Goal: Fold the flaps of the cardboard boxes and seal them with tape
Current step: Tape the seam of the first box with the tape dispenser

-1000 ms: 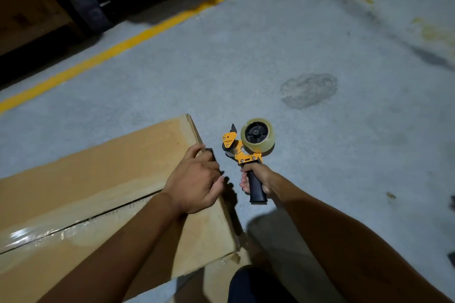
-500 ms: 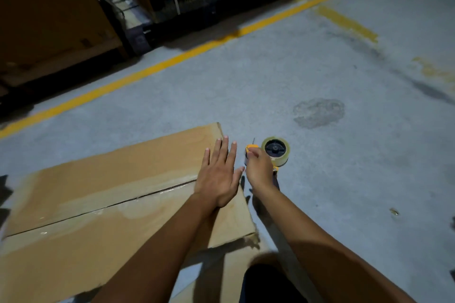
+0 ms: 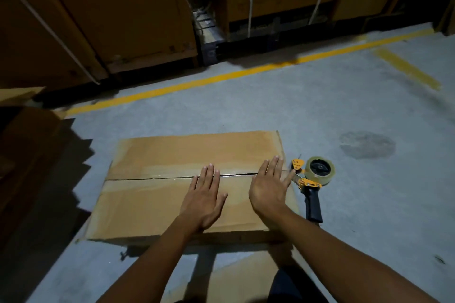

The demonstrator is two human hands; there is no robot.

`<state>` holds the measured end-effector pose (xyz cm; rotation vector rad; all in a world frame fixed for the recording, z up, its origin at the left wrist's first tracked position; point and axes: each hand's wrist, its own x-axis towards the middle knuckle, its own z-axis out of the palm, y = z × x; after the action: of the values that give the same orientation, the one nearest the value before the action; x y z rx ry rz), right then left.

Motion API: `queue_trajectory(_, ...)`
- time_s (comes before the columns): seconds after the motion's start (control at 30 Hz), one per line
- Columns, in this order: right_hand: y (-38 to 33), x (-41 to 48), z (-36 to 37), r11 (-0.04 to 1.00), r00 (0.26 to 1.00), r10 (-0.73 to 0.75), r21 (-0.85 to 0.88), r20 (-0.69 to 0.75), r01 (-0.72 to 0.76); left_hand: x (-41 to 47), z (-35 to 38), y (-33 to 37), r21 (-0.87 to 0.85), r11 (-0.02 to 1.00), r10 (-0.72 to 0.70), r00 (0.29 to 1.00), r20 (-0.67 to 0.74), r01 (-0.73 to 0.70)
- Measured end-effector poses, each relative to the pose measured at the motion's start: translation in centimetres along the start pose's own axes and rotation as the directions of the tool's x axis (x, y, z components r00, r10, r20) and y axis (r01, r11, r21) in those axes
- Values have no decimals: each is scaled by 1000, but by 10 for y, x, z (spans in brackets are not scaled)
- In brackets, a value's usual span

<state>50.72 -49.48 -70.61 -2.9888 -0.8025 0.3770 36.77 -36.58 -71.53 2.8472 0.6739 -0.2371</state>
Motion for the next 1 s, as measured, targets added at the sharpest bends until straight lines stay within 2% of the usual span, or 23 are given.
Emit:
queue_trajectory(0.1, -47, -25, 6, 996, 992, -68, 61, 103, 62, -10, 1, 1, -77, 979, -193, 981, -15, 191)
queue_trajectory(0.2, -75, -45, 12, 983, 974, -184, 54, 130, 178, -14, 0, 4, -191, 921, -356, 933, -48, 341)
queue_trajectory(0.37, -84, -50, 12, 928, 919, -372, 18, 130, 373, -29, -8, -43, -159, 945, -302, 950, -80, 287)
queue_trajectory(0.5, -105, -50, 14, 864, 860, -499, -11, 107, 503, -52, -16, -105, -141, 938, -334, 935, -118, 318)
queue_trajectory(0.57, -122, -53, 15, 826, 821, -560, -4, 108, 564, -63, -21, -133, -116, 919, -389, 914, -114, 377)
queue_trajectory(0.7, -142, -65, 24, 652, 652, -721, -89, 236, 753, -77, -28, -169, -101, 873, -487, 868, -102, 478)
queue_trajectory(0.77, -145, -62, 25, 574, 593, -748, -157, 299, 803, -78, -29, -175, -96, 876, -481, 872, -95, 473)
queue_trajectory(0.87, -149, -48, 19, 491, 545, -771, -237, 331, 838, -75, -28, -175, -103, 869, -492, 865, -95, 483)
queue_trajectory(1.0, -155, -26, 0, 451, 518, -778, -257, 356, 854, -71, -29, -166, -159, 820, -567, 818, -100, 549)
